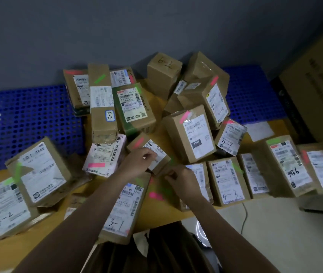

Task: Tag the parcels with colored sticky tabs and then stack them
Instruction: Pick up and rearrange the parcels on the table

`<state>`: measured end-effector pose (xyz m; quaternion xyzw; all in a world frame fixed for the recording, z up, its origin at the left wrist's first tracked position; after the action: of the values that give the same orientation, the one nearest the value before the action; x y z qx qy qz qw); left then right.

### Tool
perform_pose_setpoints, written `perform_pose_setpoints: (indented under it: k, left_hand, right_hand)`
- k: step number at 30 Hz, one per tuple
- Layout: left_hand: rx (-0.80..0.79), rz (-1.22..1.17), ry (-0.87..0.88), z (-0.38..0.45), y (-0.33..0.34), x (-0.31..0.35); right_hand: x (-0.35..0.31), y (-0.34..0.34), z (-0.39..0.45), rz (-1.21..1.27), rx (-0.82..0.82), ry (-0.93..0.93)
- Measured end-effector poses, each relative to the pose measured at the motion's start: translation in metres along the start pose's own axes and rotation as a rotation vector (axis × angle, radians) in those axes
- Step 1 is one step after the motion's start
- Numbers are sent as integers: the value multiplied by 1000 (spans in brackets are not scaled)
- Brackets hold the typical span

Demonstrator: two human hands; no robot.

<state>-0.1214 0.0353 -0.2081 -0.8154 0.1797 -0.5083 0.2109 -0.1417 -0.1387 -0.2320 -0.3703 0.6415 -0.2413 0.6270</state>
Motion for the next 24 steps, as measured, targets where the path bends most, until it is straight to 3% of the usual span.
perform_pose_setpoints:
  k: [3,9,14,17,20,24]
  left_hand:
    - [123,-111,-40,16,10,16]
    - [319,-114,-60,55,23,62]
    - [196,-24,-166,73,36,85]
    - [110,-175,-299,83,43,89]
    - [48,-353,-431,88,50,86]
    - [54,-448,-439,91,56,81]
  right_hand:
    - [6,-30,30,77,66,-111]
    - [26,-91,114,128,346,-270]
    - [41,-109,167,132,334,-113]
    - [44,-104,176,5,264,-28]
    - [47,-103,171,39,319,-48]
    - [54,-113,177,82,456,-55]
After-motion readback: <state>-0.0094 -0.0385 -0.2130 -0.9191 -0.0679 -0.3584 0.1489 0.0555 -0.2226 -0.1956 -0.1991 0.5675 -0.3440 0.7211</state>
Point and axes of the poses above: each hand's wrist, its own z-axis towards the middle knuckle, its own y-axis out of the palm, x = y × z, the point moved 2 cm from there along z, towards the middle knuckle, and after that the axes turned 13 degrees about x, right-handed, at the moved point
